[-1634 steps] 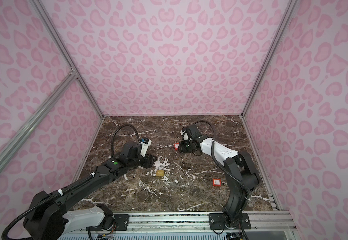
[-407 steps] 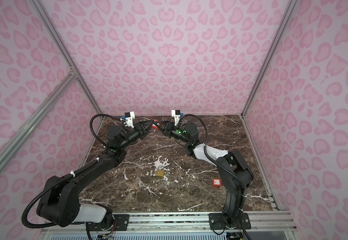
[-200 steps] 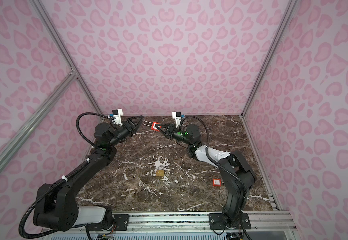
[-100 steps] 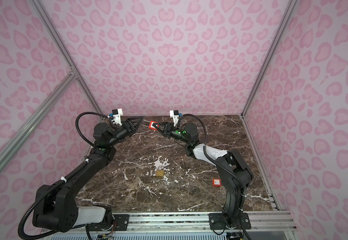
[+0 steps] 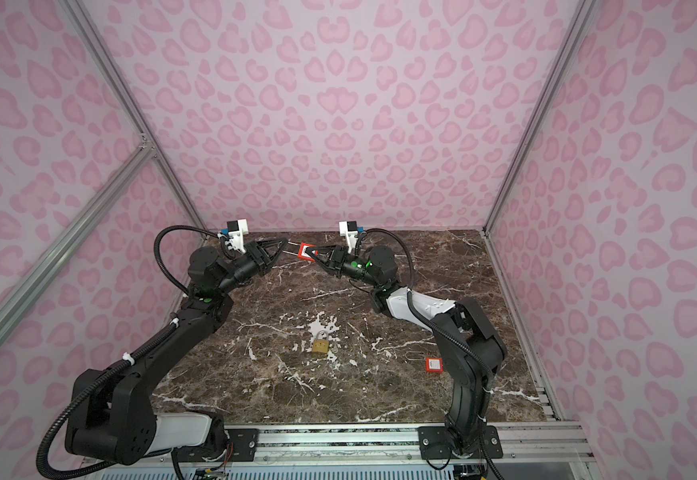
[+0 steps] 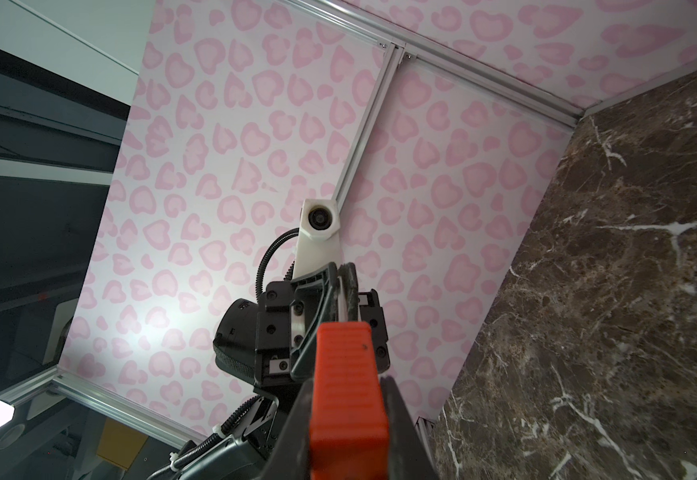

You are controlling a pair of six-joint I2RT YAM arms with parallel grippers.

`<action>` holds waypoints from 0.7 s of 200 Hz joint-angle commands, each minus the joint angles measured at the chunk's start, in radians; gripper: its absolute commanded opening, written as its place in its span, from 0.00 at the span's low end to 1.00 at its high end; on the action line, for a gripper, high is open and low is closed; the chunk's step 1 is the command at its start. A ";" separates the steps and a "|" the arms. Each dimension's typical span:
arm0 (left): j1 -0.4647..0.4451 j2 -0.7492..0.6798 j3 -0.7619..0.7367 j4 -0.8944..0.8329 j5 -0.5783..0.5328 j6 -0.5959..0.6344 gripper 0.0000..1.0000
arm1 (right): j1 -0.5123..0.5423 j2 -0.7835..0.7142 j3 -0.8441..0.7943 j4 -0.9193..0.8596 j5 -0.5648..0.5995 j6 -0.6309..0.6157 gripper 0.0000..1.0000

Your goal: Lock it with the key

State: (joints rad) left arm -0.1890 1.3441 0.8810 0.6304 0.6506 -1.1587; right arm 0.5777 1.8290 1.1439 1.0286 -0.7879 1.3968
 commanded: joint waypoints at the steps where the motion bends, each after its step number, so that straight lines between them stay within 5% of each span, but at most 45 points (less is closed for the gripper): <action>1: 0.001 -0.011 -0.009 0.031 0.018 0.016 0.08 | 0.001 0.016 0.014 0.080 -0.002 0.026 0.11; 57: -0.015 -0.006 -0.023 0.040 0.038 0.023 0.05 | 0.024 0.072 0.070 0.171 -0.005 0.109 0.11; 101: -0.033 0.003 -0.035 0.028 0.045 0.038 0.04 | 0.030 0.144 0.098 0.400 0.036 0.291 0.10; 125: -0.043 0.012 -0.033 0.032 0.049 0.037 0.06 | 0.030 0.129 0.084 0.367 0.038 0.250 0.09; 140: -0.045 0.010 -0.033 0.032 0.045 0.039 0.15 | 0.030 0.101 0.063 0.300 0.035 0.194 0.09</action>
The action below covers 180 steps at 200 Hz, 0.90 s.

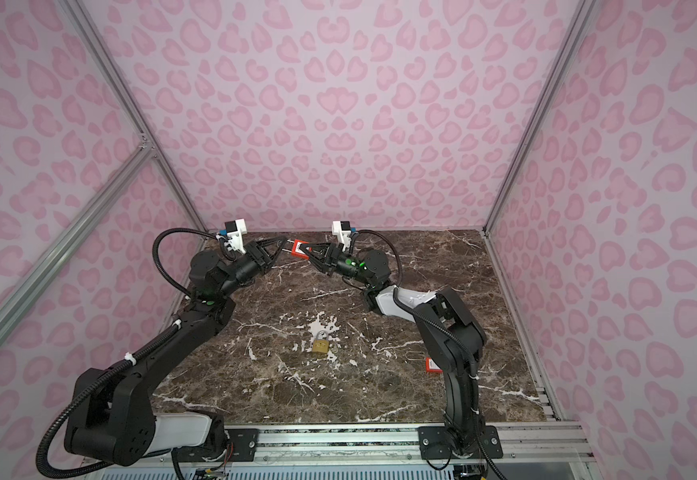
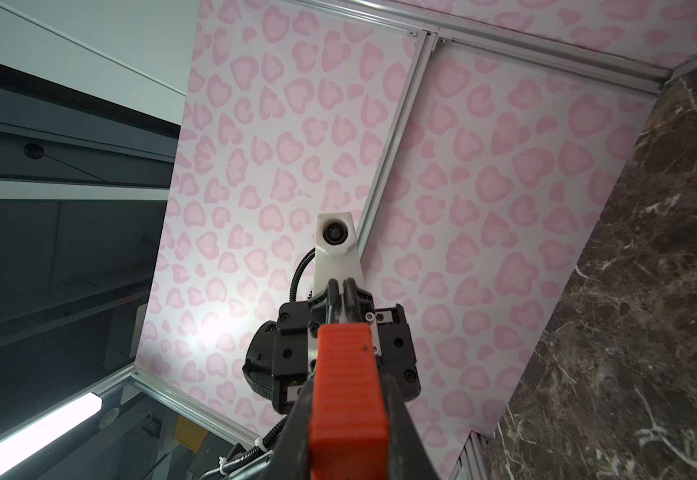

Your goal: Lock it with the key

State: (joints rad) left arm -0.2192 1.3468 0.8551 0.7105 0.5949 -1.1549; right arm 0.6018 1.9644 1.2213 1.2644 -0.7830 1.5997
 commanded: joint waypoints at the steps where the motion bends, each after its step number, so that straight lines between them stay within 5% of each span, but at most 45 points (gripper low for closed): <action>1: -0.015 0.007 -0.007 -0.048 0.100 0.033 0.17 | 0.006 -0.038 -0.016 0.056 0.029 -0.016 0.08; 40: -0.022 -0.010 0.002 -0.048 0.085 0.034 0.40 | 0.001 -0.075 -0.050 -0.042 0.030 -0.079 0.08; 95: -0.066 0.005 0.005 -0.031 0.080 0.037 0.46 | 0.000 -0.075 -0.065 -0.036 0.039 -0.081 0.09; 130: -0.091 0.020 0.025 -0.020 0.064 0.032 0.47 | -0.007 -0.074 -0.076 -0.049 0.053 -0.085 0.09; 180: -0.102 0.069 0.062 0.006 0.091 0.012 0.28 | -0.007 -0.046 -0.046 -0.060 0.049 -0.090 0.10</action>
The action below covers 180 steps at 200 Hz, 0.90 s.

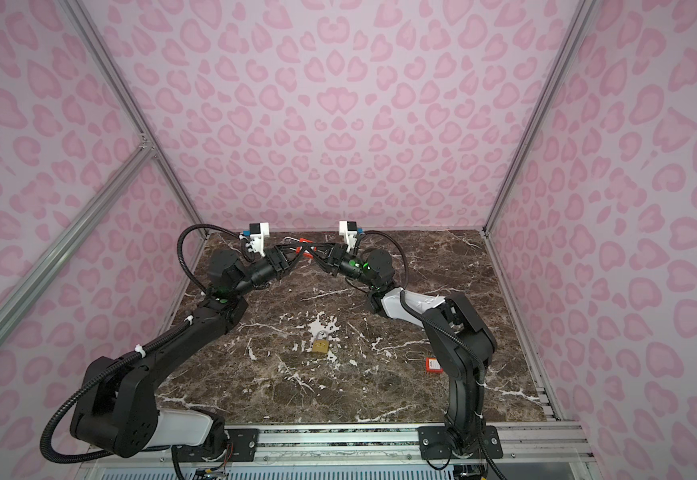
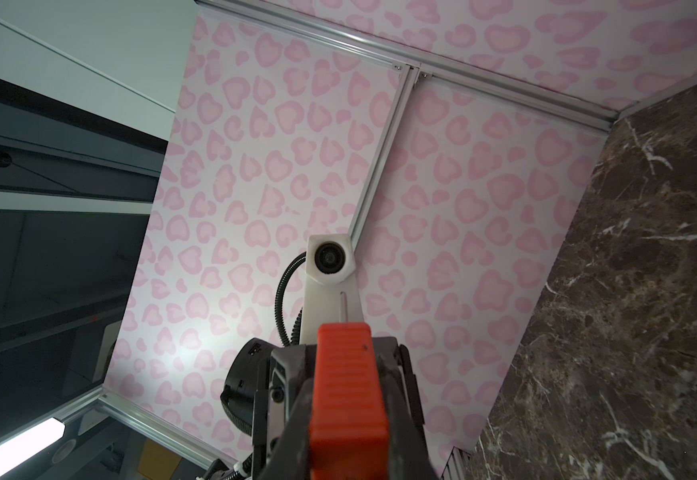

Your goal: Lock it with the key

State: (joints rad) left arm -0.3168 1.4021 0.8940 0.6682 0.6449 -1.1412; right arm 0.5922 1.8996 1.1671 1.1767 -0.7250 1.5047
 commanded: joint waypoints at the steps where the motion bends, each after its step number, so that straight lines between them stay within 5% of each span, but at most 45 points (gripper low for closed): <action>1: -0.004 0.014 0.024 0.048 0.041 -0.001 0.28 | 0.003 0.020 0.008 0.030 -0.009 0.006 0.10; 21: -0.004 0.012 0.028 0.054 0.037 -0.001 0.29 | 0.000 0.032 0.011 0.070 -0.005 0.043 0.11; 55: -0.004 0.012 0.025 0.056 0.022 0.003 0.48 | -0.019 0.038 0.014 0.097 -0.004 0.068 0.11; 111: -0.005 0.023 0.026 0.073 0.019 -0.012 0.49 | -0.034 0.031 -0.010 0.115 0.014 0.079 0.12; 180: -0.004 0.032 0.028 0.084 0.017 -0.024 0.22 | -0.035 0.032 -0.004 0.126 0.003 0.083 0.14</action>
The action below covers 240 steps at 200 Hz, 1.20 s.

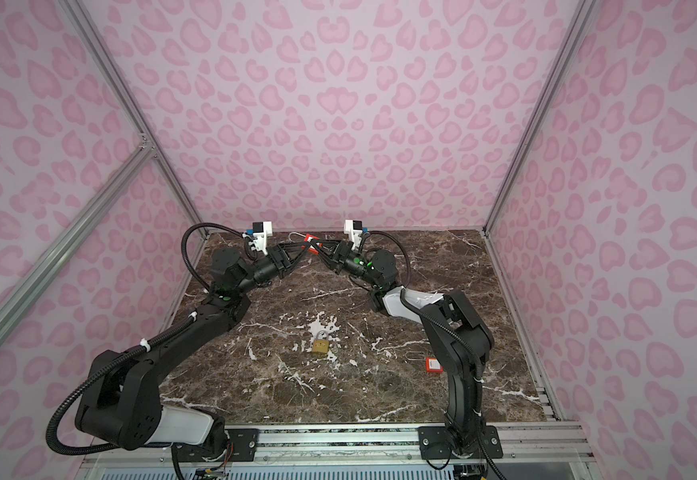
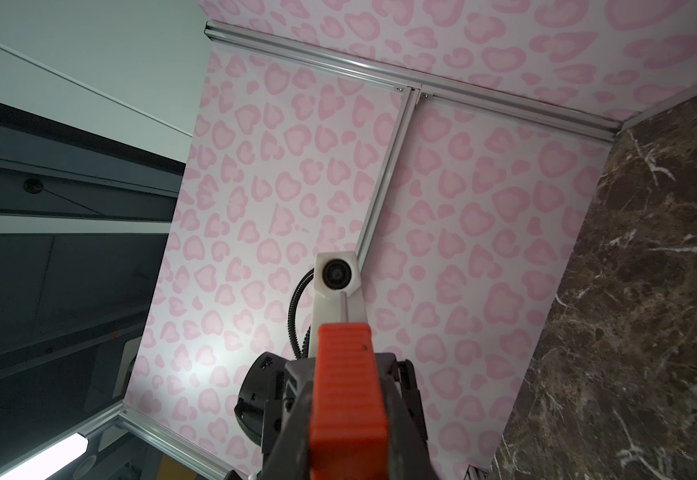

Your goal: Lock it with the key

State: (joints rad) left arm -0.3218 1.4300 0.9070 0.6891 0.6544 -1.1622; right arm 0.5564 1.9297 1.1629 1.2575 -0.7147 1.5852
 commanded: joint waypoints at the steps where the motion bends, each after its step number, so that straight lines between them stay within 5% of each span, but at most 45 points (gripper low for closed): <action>1: 0.001 0.004 0.015 0.063 0.007 -0.003 0.22 | 0.000 0.002 0.000 0.045 -0.008 0.002 0.14; 77: 0.001 -0.003 0.016 0.062 0.005 0.001 0.12 | -0.025 -0.029 -0.045 0.070 -0.011 0.000 0.59; 181: 0.000 0.001 0.021 0.067 0.004 -0.005 0.12 | -0.055 -0.066 -0.136 0.102 -0.026 0.004 0.60; 240: 0.001 0.006 0.027 0.068 0.005 -0.007 0.12 | -0.048 -0.067 -0.149 0.096 -0.045 0.006 0.48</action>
State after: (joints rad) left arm -0.3218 1.4303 0.9184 0.6968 0.6540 -1.1664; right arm 0.5053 1.8656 1.0237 1.3197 -0.7448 1.5890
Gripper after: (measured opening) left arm 0.225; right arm 0.493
